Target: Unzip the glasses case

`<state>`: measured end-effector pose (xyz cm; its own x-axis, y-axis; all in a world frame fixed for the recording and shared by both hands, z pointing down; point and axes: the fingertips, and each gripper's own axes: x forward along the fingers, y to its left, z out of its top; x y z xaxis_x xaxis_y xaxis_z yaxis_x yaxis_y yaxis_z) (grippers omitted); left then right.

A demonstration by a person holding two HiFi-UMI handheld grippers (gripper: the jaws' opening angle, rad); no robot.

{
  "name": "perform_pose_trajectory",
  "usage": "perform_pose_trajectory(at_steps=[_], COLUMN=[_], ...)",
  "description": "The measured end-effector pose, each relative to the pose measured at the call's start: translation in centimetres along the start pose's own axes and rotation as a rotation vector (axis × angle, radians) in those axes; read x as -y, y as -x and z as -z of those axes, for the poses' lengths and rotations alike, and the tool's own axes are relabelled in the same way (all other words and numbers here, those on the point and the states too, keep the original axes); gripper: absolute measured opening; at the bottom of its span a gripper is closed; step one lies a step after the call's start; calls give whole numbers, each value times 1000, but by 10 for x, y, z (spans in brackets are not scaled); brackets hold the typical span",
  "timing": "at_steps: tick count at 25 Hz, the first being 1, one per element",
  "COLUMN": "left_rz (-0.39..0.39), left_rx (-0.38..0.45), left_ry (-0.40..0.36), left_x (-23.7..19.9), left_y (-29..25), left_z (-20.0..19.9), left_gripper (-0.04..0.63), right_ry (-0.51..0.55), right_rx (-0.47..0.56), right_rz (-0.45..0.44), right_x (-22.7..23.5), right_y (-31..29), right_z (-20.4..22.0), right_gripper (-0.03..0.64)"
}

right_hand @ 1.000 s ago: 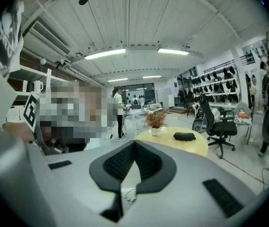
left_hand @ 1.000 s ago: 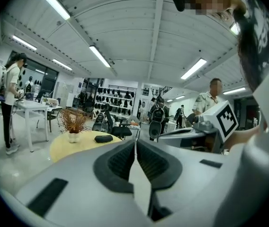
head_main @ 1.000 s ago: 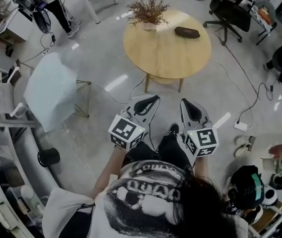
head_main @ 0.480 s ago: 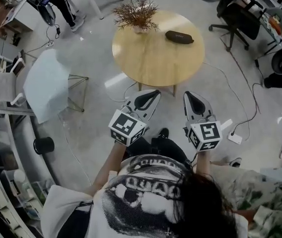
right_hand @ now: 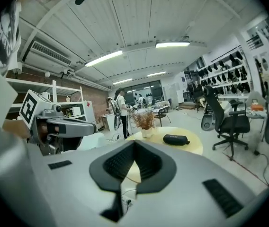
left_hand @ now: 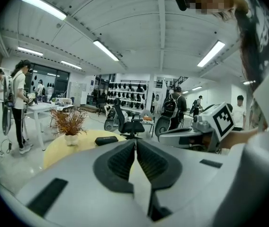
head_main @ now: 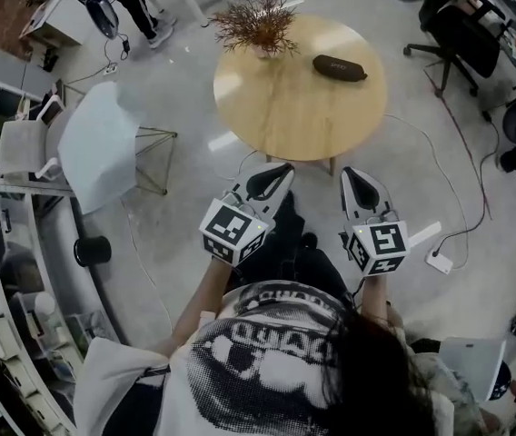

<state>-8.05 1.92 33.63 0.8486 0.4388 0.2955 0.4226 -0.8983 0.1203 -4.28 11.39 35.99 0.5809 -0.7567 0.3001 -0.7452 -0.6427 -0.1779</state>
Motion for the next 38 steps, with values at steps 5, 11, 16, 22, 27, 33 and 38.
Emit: perform_pose_trajectory(at_steps=[5,11,16,22,27,33,38], left_rz=[5,51,87,102,116,146,151], left_rx=[-32,-25,-26,-28,-62,-82,-81], left_ry=[16,12,2,15,33,44,52], left_x=[-14,-31,-54,-96,-125,-150,-160], left_y=[-23,-69,-109,-148,-168,-186,-193], left_z=[8,-3,-17,-25,-13,-1,0], left_gripper=[21,21,21,21,21,21,21], right_ry=[-2,9,26,46,70,76,102], right_rx=[-31,-47,-68,-108,-156,-202,-253], right_rz=[0,26,39,45,48,54,41], right_x=[14,46,73,102,118,130,138], right_y=[-13,-36,-66,-110,-143,-178,-201], right_z=[9,1,-15,-30,-33,-34,-29], right_gripper=[-3,-3,-3,-3,-3,-3,-2])
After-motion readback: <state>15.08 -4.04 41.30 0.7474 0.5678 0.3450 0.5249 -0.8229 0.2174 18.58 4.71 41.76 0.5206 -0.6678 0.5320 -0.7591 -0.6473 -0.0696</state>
